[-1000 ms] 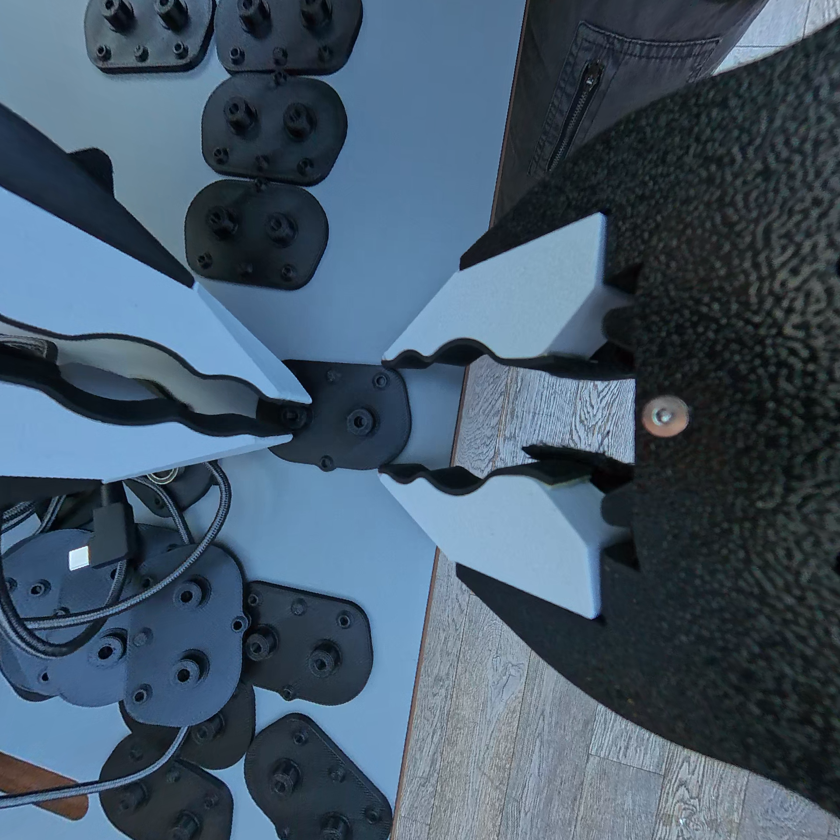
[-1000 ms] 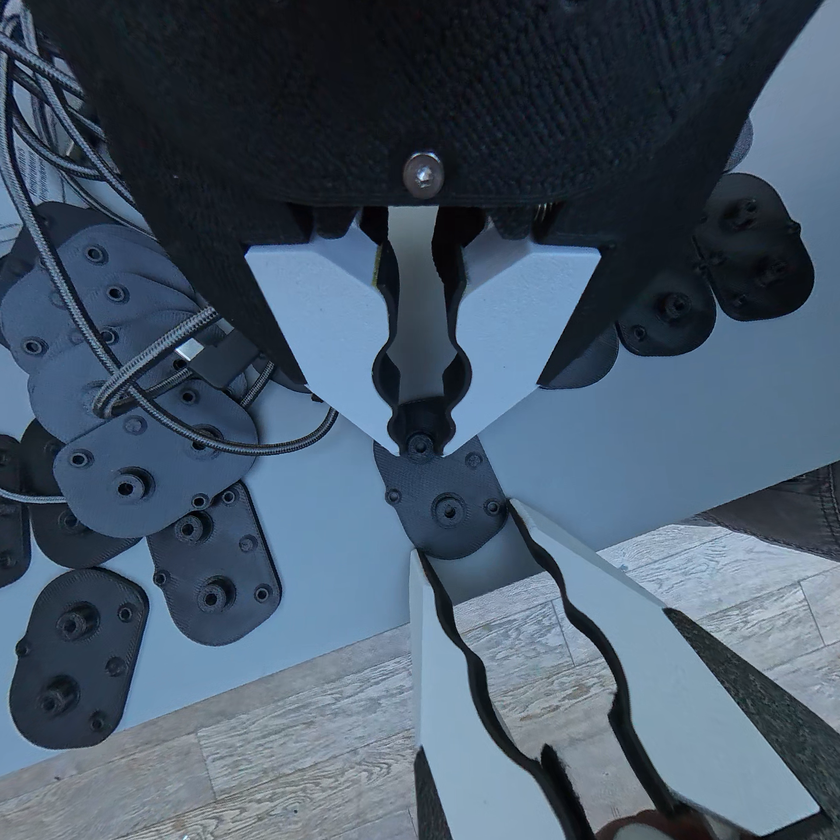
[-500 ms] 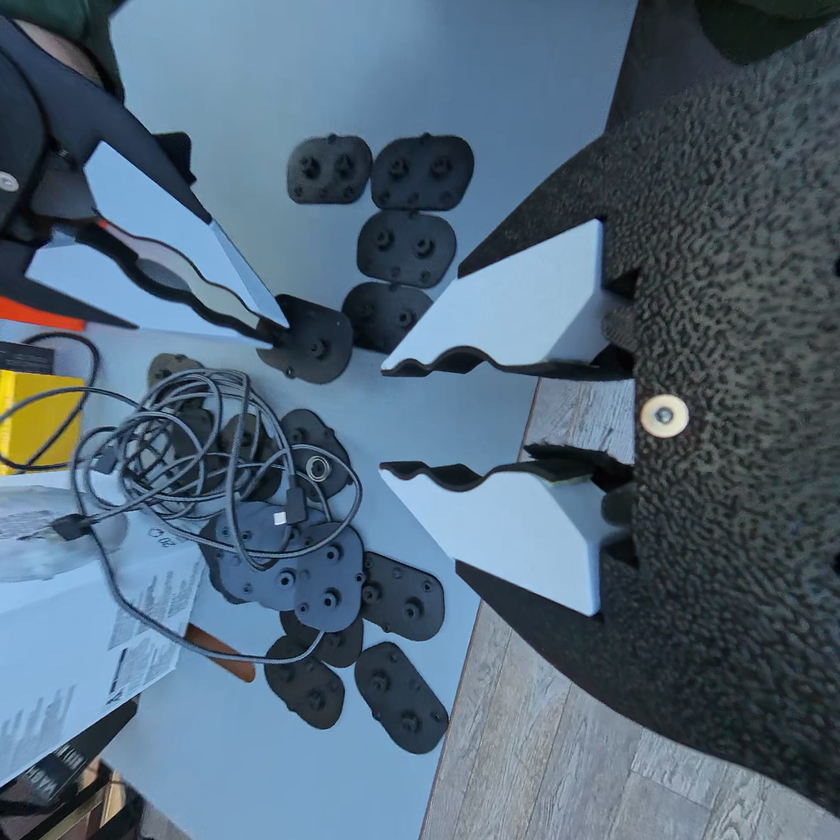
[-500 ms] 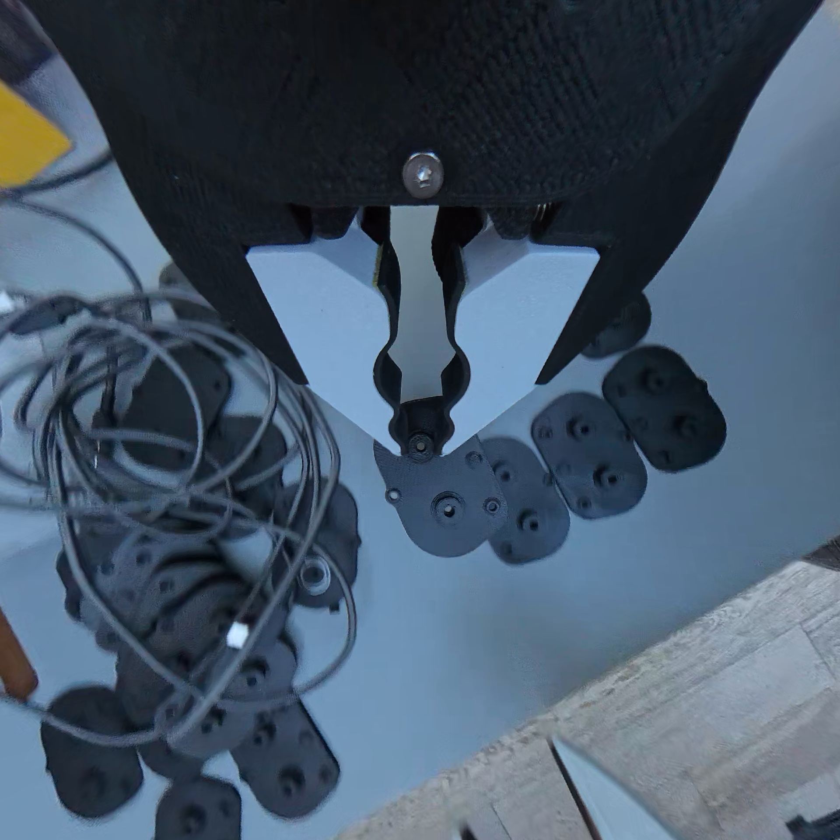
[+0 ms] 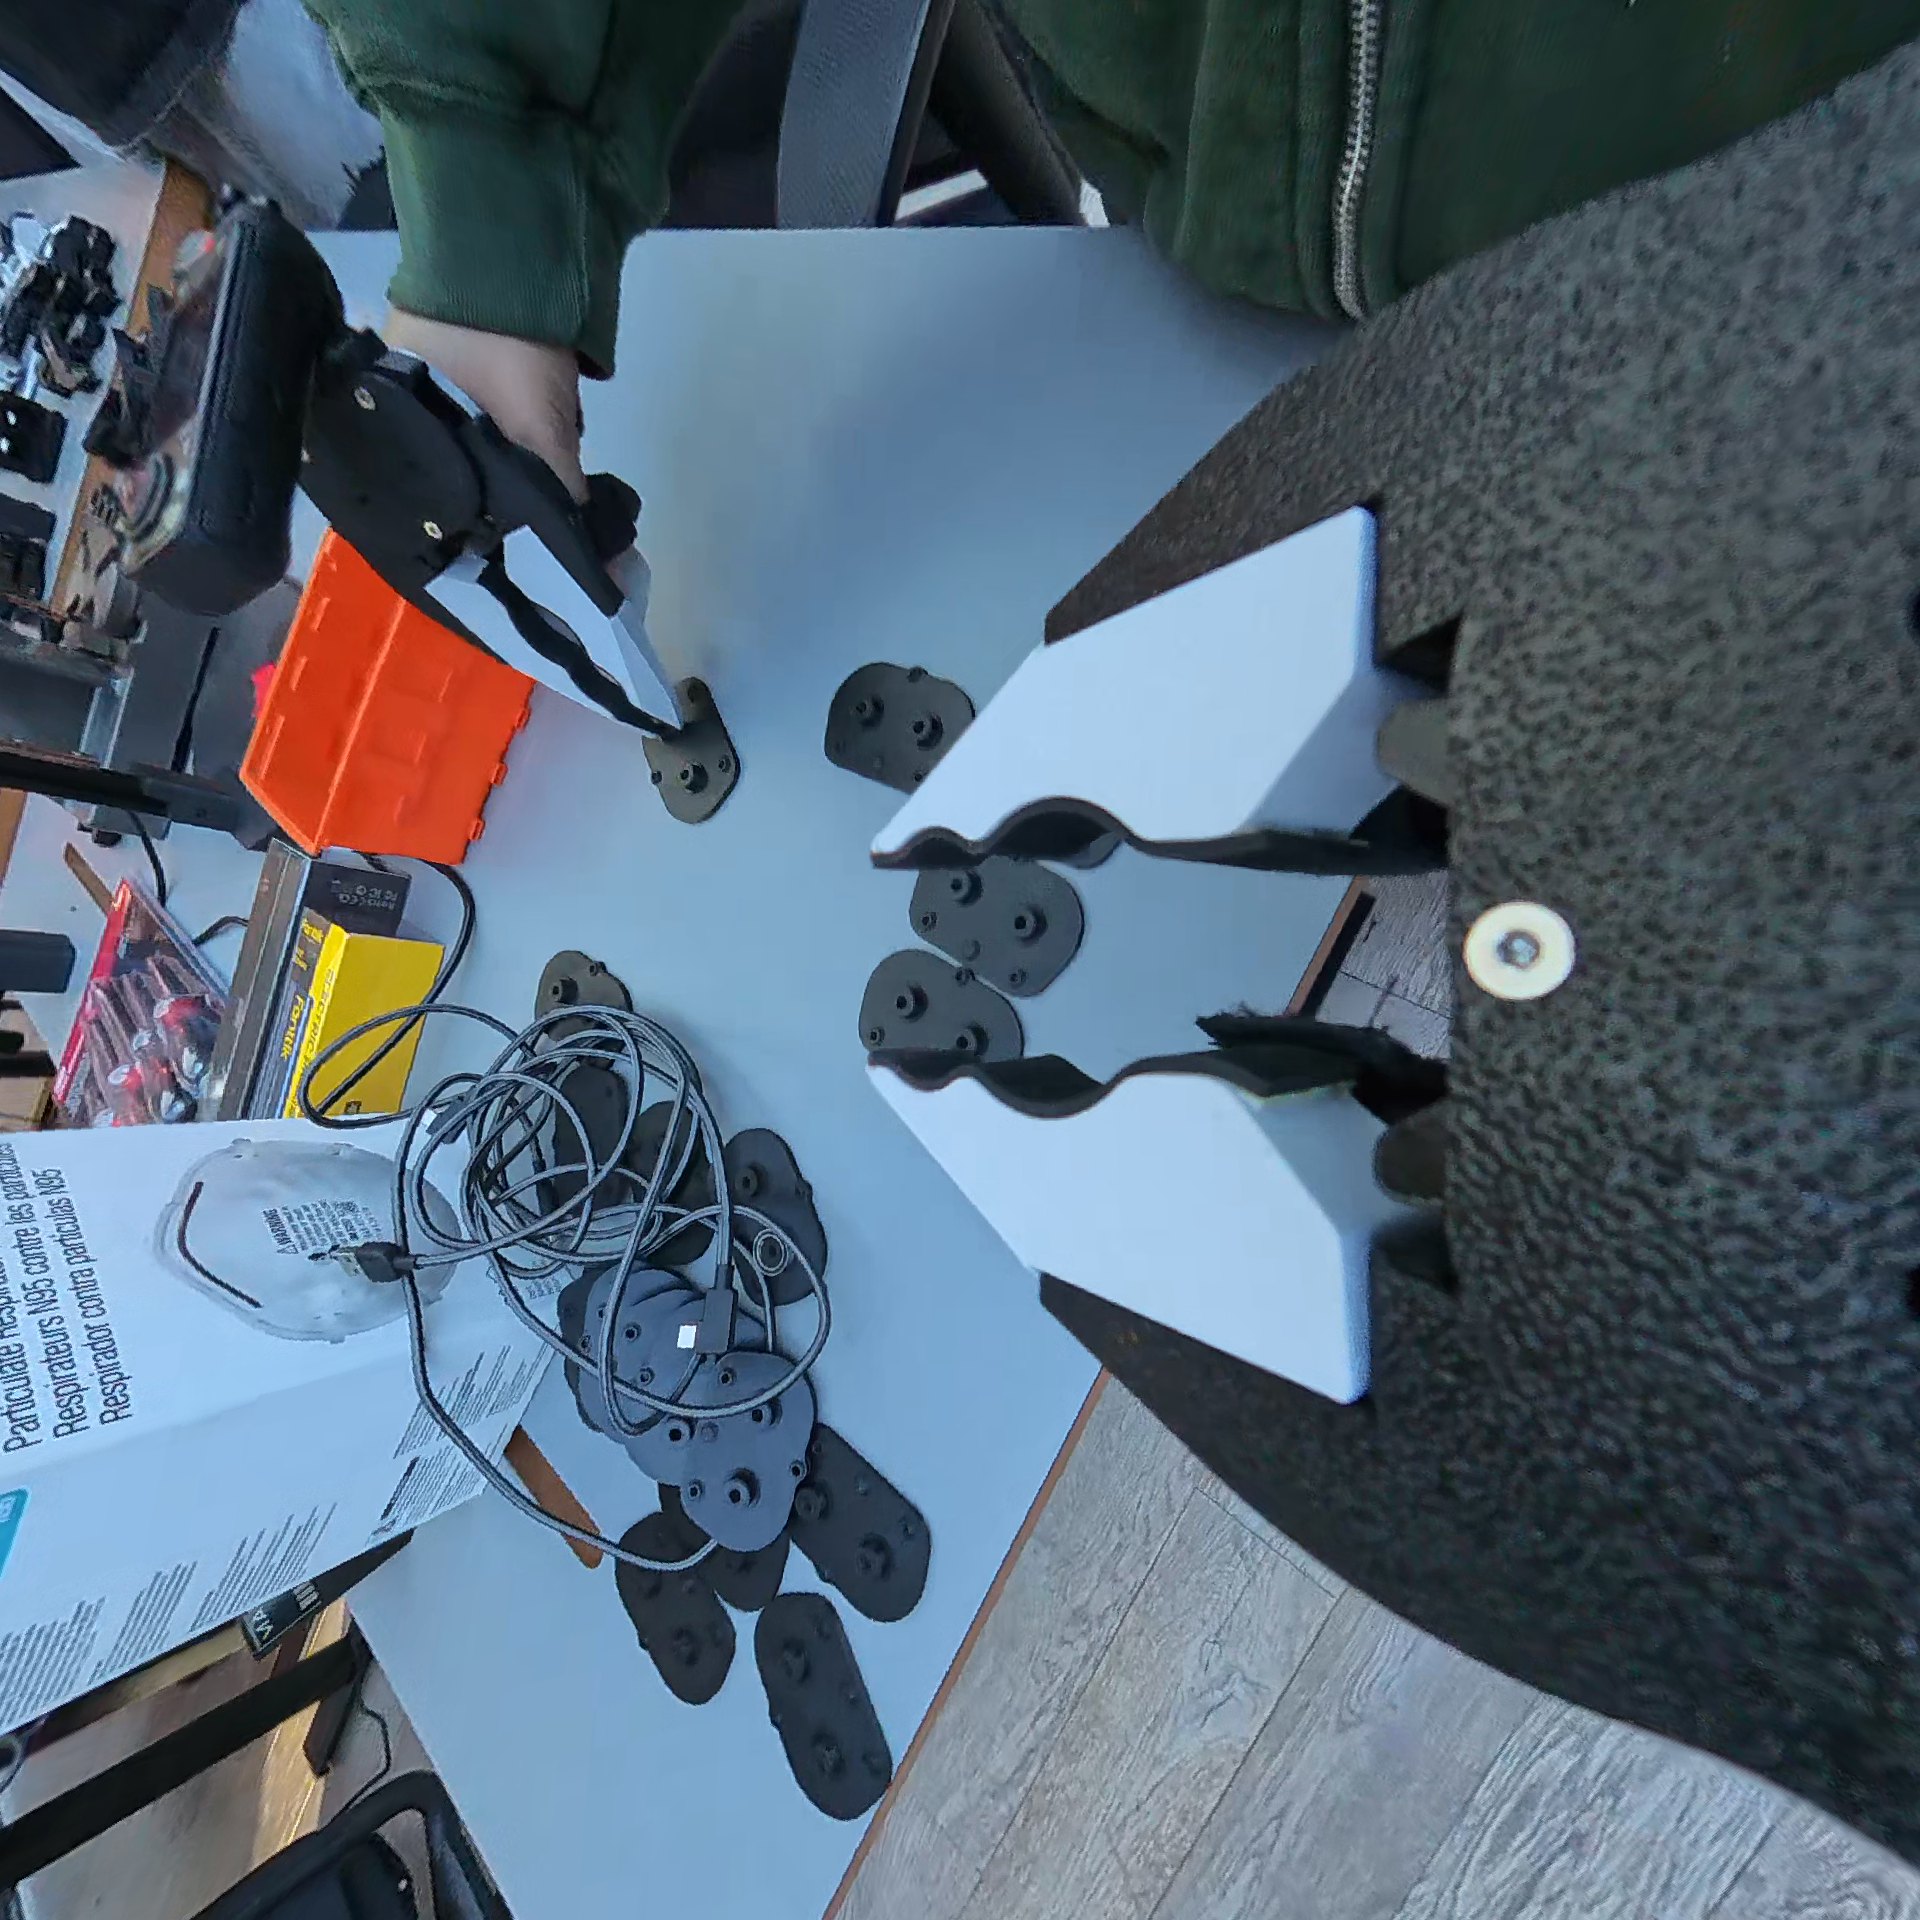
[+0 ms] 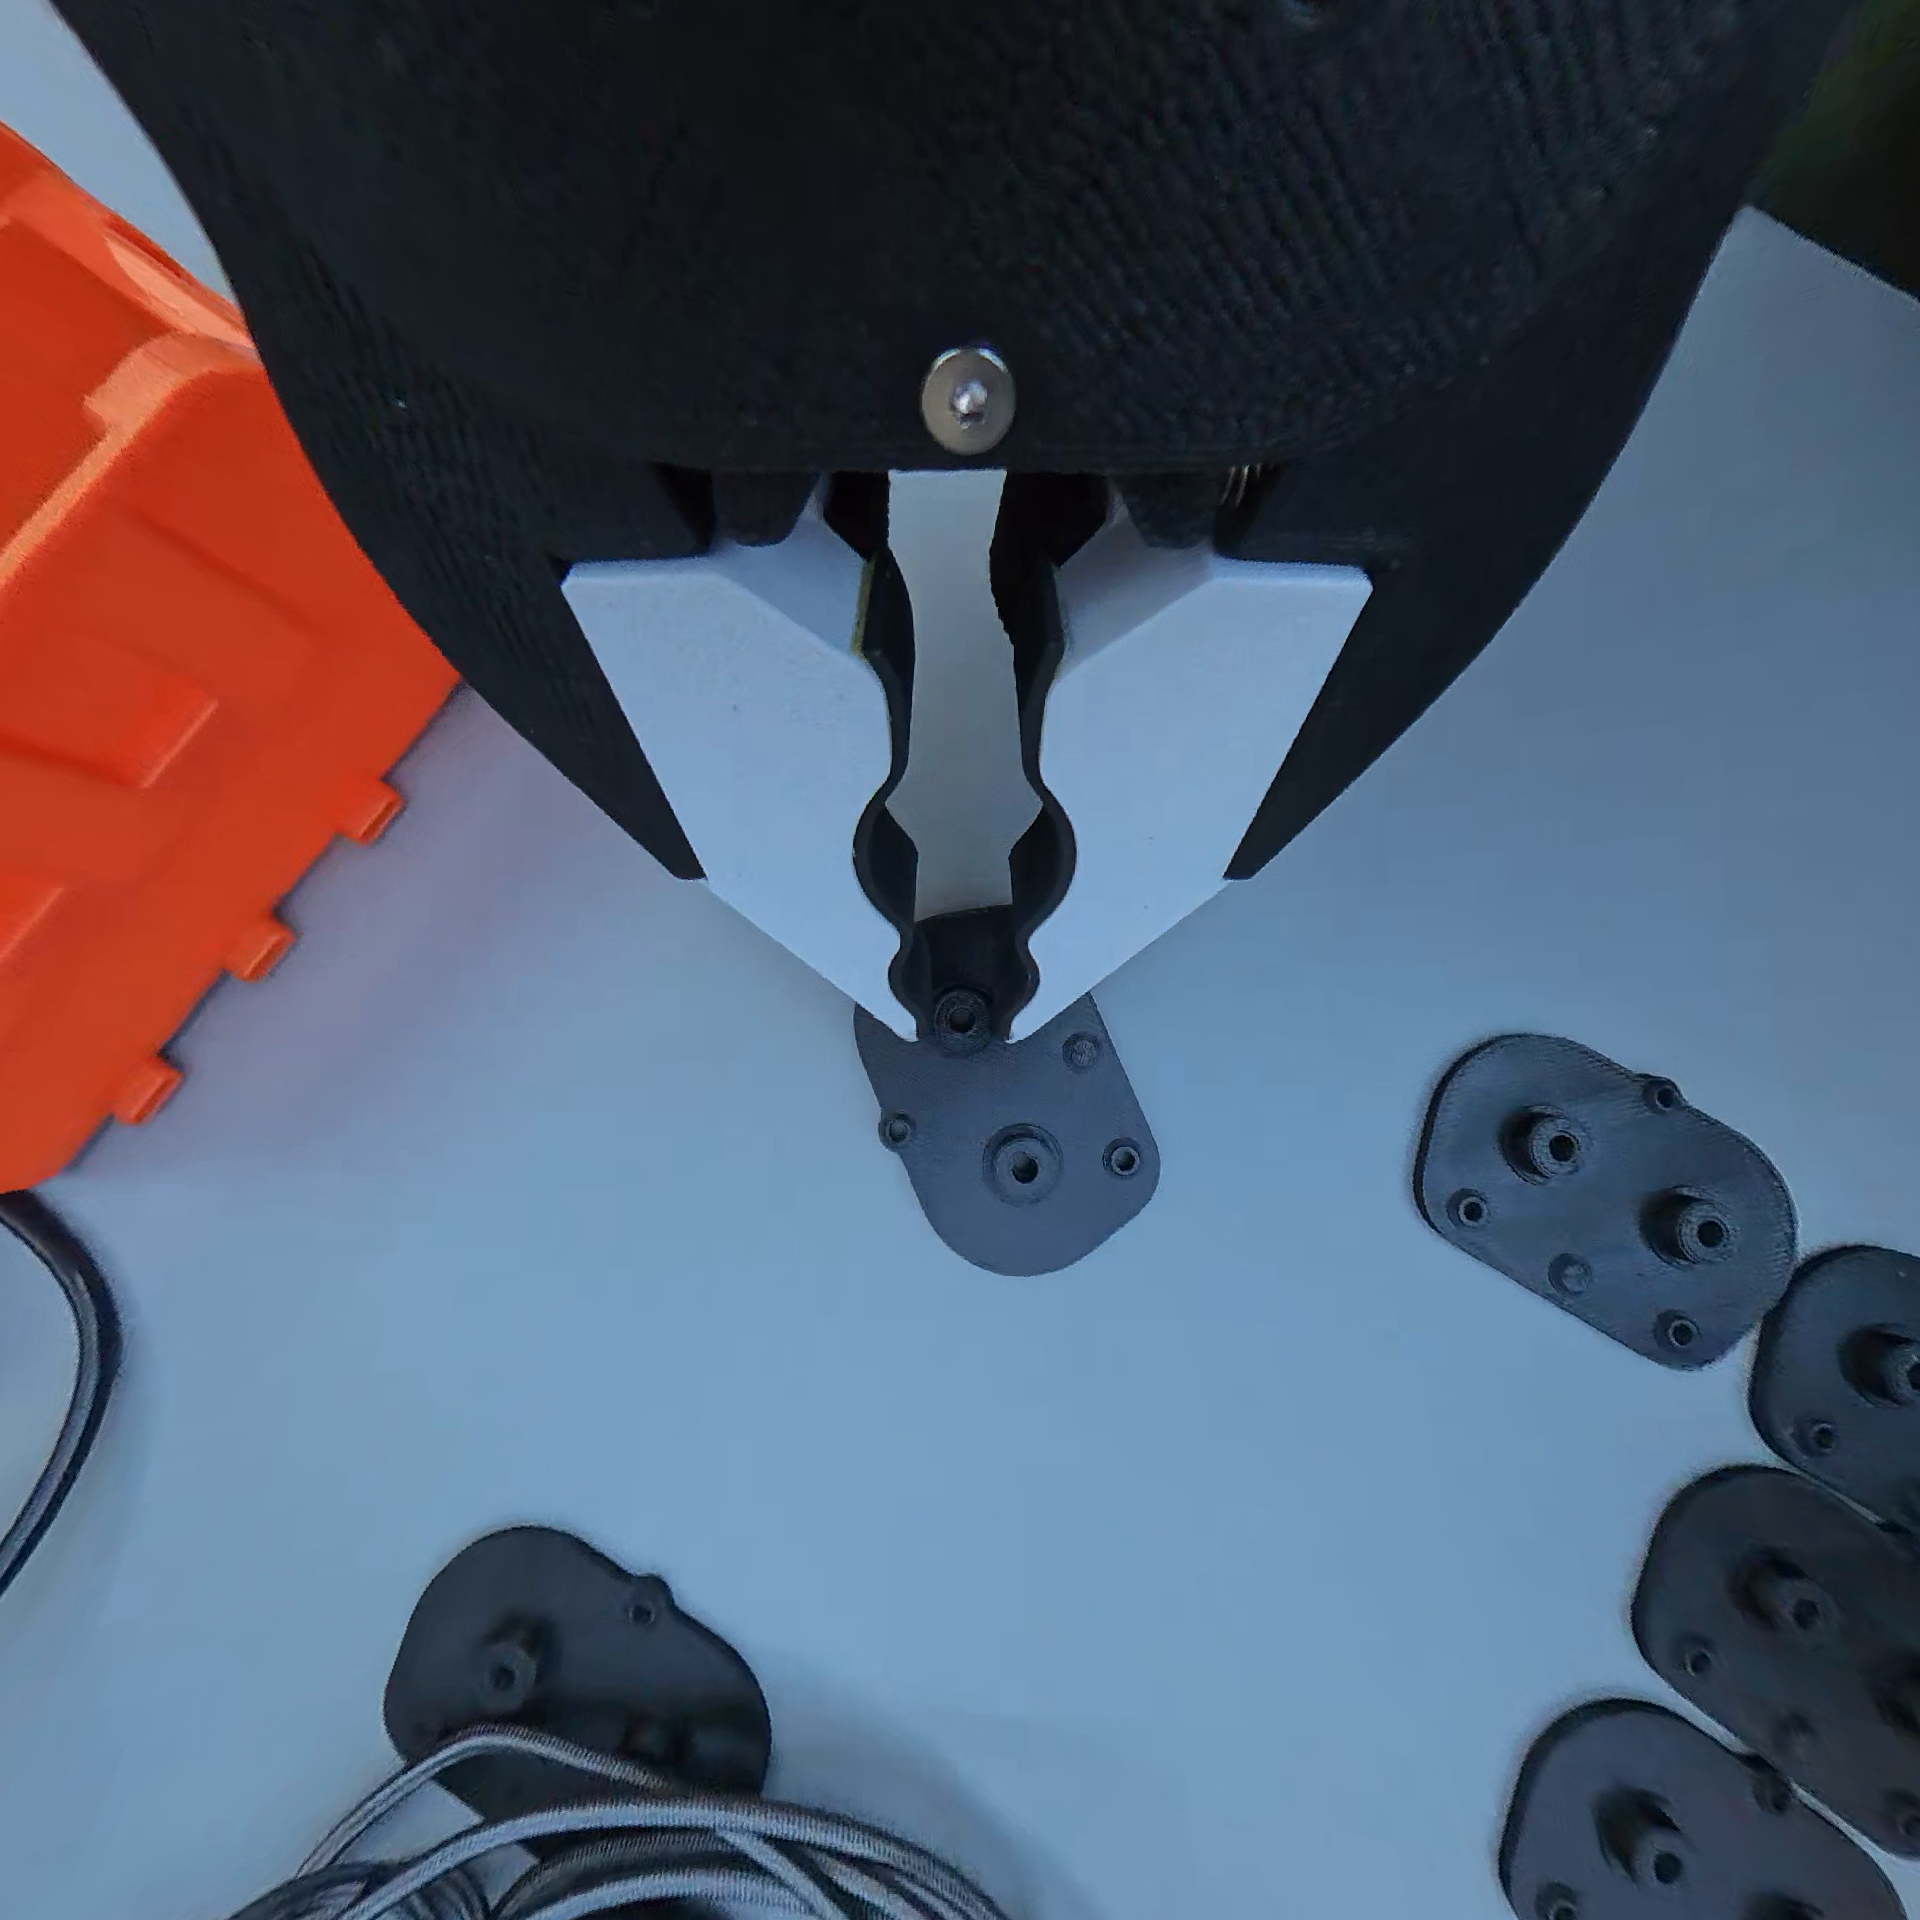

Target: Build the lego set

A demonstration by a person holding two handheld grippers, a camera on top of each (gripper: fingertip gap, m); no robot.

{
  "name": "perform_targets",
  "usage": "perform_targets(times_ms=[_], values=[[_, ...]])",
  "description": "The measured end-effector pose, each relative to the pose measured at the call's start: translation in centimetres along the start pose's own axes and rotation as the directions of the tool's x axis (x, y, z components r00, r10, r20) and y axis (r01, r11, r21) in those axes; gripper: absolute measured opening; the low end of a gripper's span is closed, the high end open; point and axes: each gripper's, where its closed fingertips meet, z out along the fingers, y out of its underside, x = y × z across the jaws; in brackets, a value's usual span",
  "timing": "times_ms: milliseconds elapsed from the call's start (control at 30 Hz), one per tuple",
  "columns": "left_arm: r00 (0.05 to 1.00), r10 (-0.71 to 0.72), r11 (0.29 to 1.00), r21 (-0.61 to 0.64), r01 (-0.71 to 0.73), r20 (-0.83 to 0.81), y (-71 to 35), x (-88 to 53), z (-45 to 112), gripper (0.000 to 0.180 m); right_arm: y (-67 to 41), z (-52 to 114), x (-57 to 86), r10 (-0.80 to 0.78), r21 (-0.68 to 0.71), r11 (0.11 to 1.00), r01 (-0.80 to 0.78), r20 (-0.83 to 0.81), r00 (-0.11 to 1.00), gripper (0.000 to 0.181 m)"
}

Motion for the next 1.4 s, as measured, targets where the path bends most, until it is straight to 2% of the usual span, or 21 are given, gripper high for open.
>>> perform_targets(times_ms=[33, 167, 300, 467, 600, 700, 767, 900, 1000, 1067, 1233, 1400], values=[[1.000, -0.009, 1.000, 0.005, 0.009, 0.006, 0.1, 0.5, -0.1, 0.032, -0.1, -0.1, -0.1, 0.021, 0.016, 1.000, -0.022, 0.016, 1.000, 0.010], [0.999, -0.032, 0.999, 0.012, 0.032, 0.042, 0.5, 2.1, -0.7, 0.033, -1.3, -1.1, 0.1, 0.068, 0.124, 0.989, -0.079, 0.094, 0.993, 0.035], [0.995, -0.056, 0.998, 0.024, 0.054, 0.082, 0.8, 3.3, -1.4, 0.031, -0.2, -0.3, 0.2, -0.020, 0.110, 0.994, 0.003, 0.154, 0.988, 0.060], [0.989, -0.083, 0.996, 0.029, 0.081, 0.118, 1.2, 4.3, -2.3, 0.030, 0.8, -0.7, -1.9, -0.075, 0.099, 0.994, 0.052, 0.243, 0.967, 0.058], [0.984, -0.111, 0.993, 0.044, 0.106, 0.142, 1.5, 4.8, -2.7, 0.028, 2.0, -1.5, -5.3, -0.187, 0.072, 0.982, 0.173, 0.350, 0.918, 0.046], [0.981, -0.126, 0.992, 0.047, 0.120, 0.149, 1.7, 5.3, -2.8, 0.028, 0.5, -2.2, -4.9, -0.322, 0.138, 0.946, 0.292, 0.323, 0.890, 0.050], [0.980, -0.126, 0.992, 0.048, 0.120, 0.156, 1.8, 5.6, -2.9, 0.028, -0.6, -2.1, -4.8, -0.446, 0.152, 0.895, 0.420, 0.314, 0.838, 0.055], [0.975, -0.130, 0.991, 0.040, 0.125, 0.181, 2.1, 5.9, -3.6, 0.028, -1.0, -0.6, -4.7, -0.705, 0.075, 0.684, 0.725, 0.320, 0.633, 0.063], [0.968, -0.135, 0.991, 0.047, 0.128, 0.210, 2.3, 5.8, -4.6, 0.028, -0.6, 0.3, -4.3, -0.809, 0.014, 0.506, 0.862, 0.355, 0.469, 0.063], [0.963, -0.143, 0.990, 0.050, 0.135, 0.230, 2.6, 5.8, -5.4, 0.028, -0.6, 0.5, -4.1, -0.838, -0.002, 0.426, 0.905, 0.377, 0.395, 0.061], [0.947, -0.183, 0.983, 0.059, 0.173, 0.264, 3.7, 5.6, -6.8, 0.028, -0.7, 0.8, -3.7, -0.857, -0.016, 0.320, 0.947, 0.421, 0.297, 0.053], [0.939, -0.200, 0.980, 0.065, 0.189, 0.279, 4.3, 5.7, -7.4, 0.028, -1.1, 0.9, -3.9, -0.861, 0.005, 0.316, 0.949, 0.422, 0.285, 0.046]])
